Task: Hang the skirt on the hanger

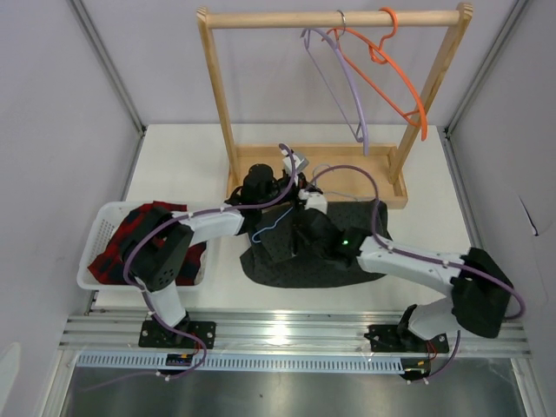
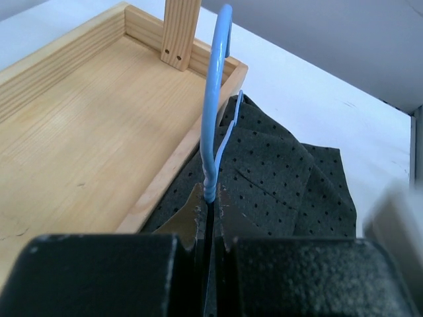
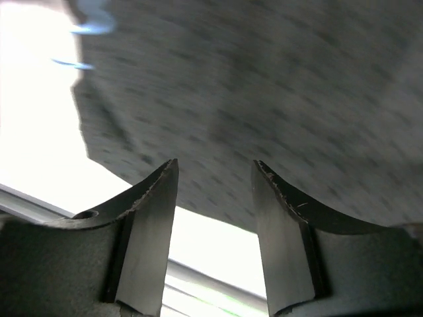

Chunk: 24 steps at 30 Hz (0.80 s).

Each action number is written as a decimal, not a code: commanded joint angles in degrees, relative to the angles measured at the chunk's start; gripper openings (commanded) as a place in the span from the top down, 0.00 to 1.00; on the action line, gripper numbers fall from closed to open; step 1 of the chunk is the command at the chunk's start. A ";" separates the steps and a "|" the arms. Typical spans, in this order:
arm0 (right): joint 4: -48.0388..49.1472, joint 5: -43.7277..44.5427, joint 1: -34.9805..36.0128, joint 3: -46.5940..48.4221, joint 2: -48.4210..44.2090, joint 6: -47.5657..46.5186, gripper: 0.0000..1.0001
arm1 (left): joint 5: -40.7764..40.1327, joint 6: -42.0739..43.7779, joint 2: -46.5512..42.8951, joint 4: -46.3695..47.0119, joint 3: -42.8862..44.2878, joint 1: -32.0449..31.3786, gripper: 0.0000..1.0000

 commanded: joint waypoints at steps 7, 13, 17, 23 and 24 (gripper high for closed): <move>4.54 11.47 9.22 16.80 19.24 -10.18 0.43 | 1.80 2.29 0.72 -0.17 2.76 0.47 1.00; 2.96 13.51 11.16 19.35 23.73 -10.53 0.43 | 2.06 2.99 0.54 -1.67 4.07 0.56 1.00; 3.48 15.17 13.44 18.83 24.35 -9.92 0.43 | 1.98 3.25 0.54 -2.02 4.69 0.47 1.00; 6.90 17.64 15.99 15.06 23.57 -8.08 0.46 | 2.32 3.08 1.51 -2.11 5.30 0.73 1.00; 7.87 17.81 16.52 12.96 23.12 -7.81 0.46 | 3.11 2.47 1.68 -1.94 5.30 0.99 1.00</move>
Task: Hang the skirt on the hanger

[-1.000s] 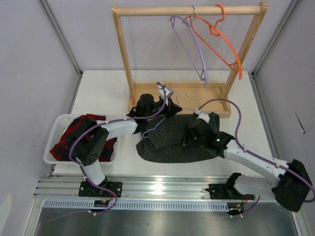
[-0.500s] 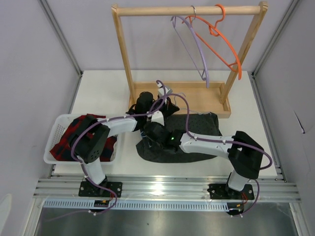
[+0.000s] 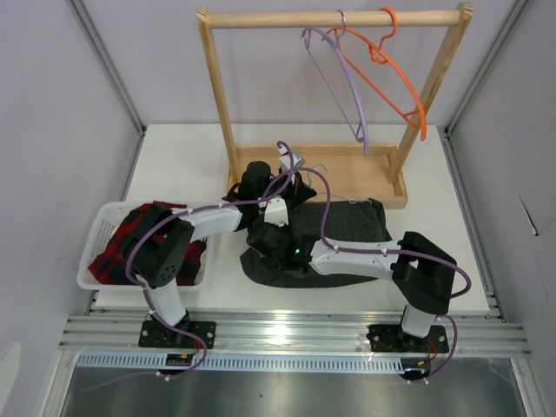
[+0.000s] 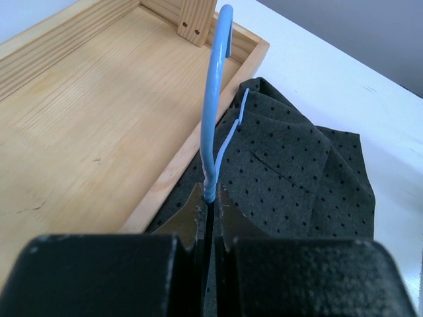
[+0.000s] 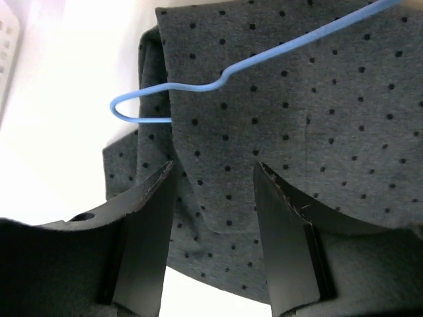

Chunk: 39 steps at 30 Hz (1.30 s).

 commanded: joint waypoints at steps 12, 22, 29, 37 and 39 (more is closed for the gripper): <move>9.33 1.77 6.52 -10.40 -2.71 -4.56 0.50 | 3.59 0.54 0.35 2.46 3.57 -0.73 1.00; 17.86 6.16 7.84 -14.97 -4.38 -4.91 0.51 | 3.23 -0.34 0.97 0.53 5.68 0.50 1.00; 19.61 8.80 7.84 -13.56 -1.13 -6.66 0.53 | 4.02 -1.31 2.11 -0.18 6.82 0.77 1.00; 21.11 11.61 8.19 -13.03 2.56 -7.37 0.58 | 4.38 -1.84 2.37 0.09 6.91 0.77 1.00; 21.64 12.66 8.19 -13.12 3.35 -7.72 0.59 | 4.38 -1.66 2.46 -0.44 7.35 0.77 1.00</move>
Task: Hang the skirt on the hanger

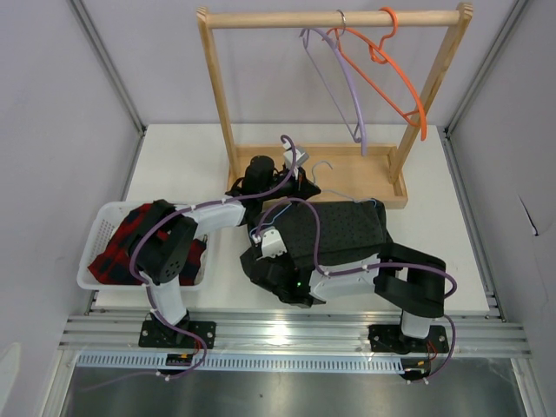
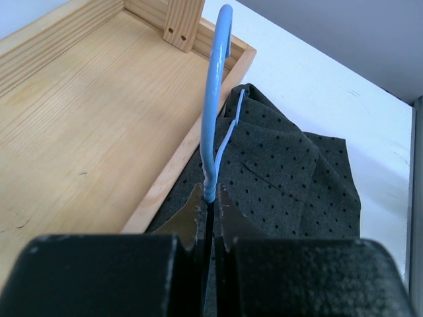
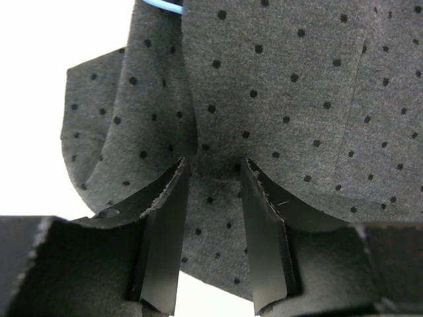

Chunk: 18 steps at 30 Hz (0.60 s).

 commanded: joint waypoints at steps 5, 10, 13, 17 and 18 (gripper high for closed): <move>3.74 5.72 0.28 1.98 2.40 -1.37 0.71 | 1.97 -0.09 0.56 0.80 3.90 0.53 1.00; 1.90 6.51 0.63 3.21 1.88 -1.02 1.00 | 1.97 0.09 0.56 0.71 4.16 0.61 1.00; -0.12 6.60 1.42 4.00 -0.14 -0.14 1.00 | 1.71 0.09 0.65 0.62 4.17 0.53 1.00; -2.58 6.78 3.00 3.92 -4.00 1.09 1.00 | 1.27 0.44 0.91 0.19 4.87 0.61 1.00; -2.93 6.77 3.44 3.83 -4.71 1.44 1.00 | 1.10 0.53 0.91 0.19 5.22 0.61 1.00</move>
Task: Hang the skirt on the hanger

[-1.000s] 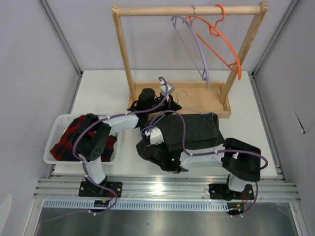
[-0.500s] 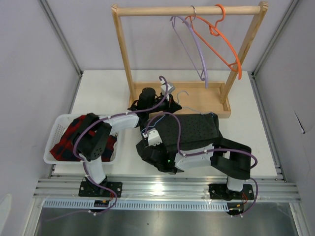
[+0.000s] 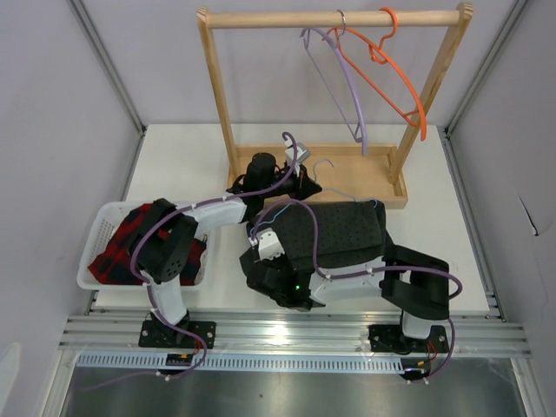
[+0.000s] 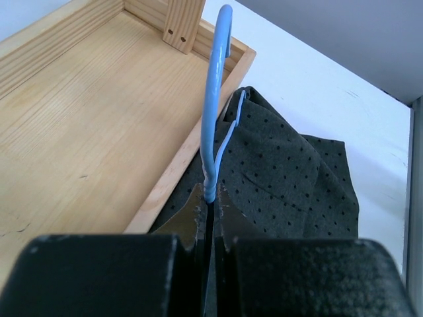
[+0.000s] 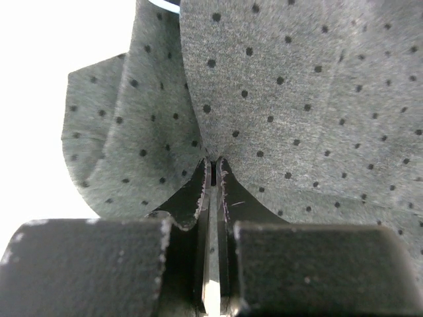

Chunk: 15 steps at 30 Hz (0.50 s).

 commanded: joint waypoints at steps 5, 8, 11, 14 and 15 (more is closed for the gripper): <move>-3.36 4.13 4.57 2.01 -9.39 3.44 1.00 | 0.85 0.44 1.37 1.89 4.94 0.75 1.00; -5.20 4.40 5.10 2.54 -9.93 4.05 1.00 | 0.85 0.00 1.46 2.15 5.30 0.75 1.00; -5.65 4.31 5.80 2.37 -10.10 4.32 1.00 | 0.24 0.09 1.38 2.07 5.82 0.75 1.00; -7.57 6.41 7.38 2.54 -10.28 5.98 1.00 | 0.15 0.62 1.38 0.92 6.62 1.01 1.00; -8.46 7.03 7.73 2.37 -10.45 6.60 1.00 | 0.06 0.62 1.29 0.83 6.62 1.18 1.00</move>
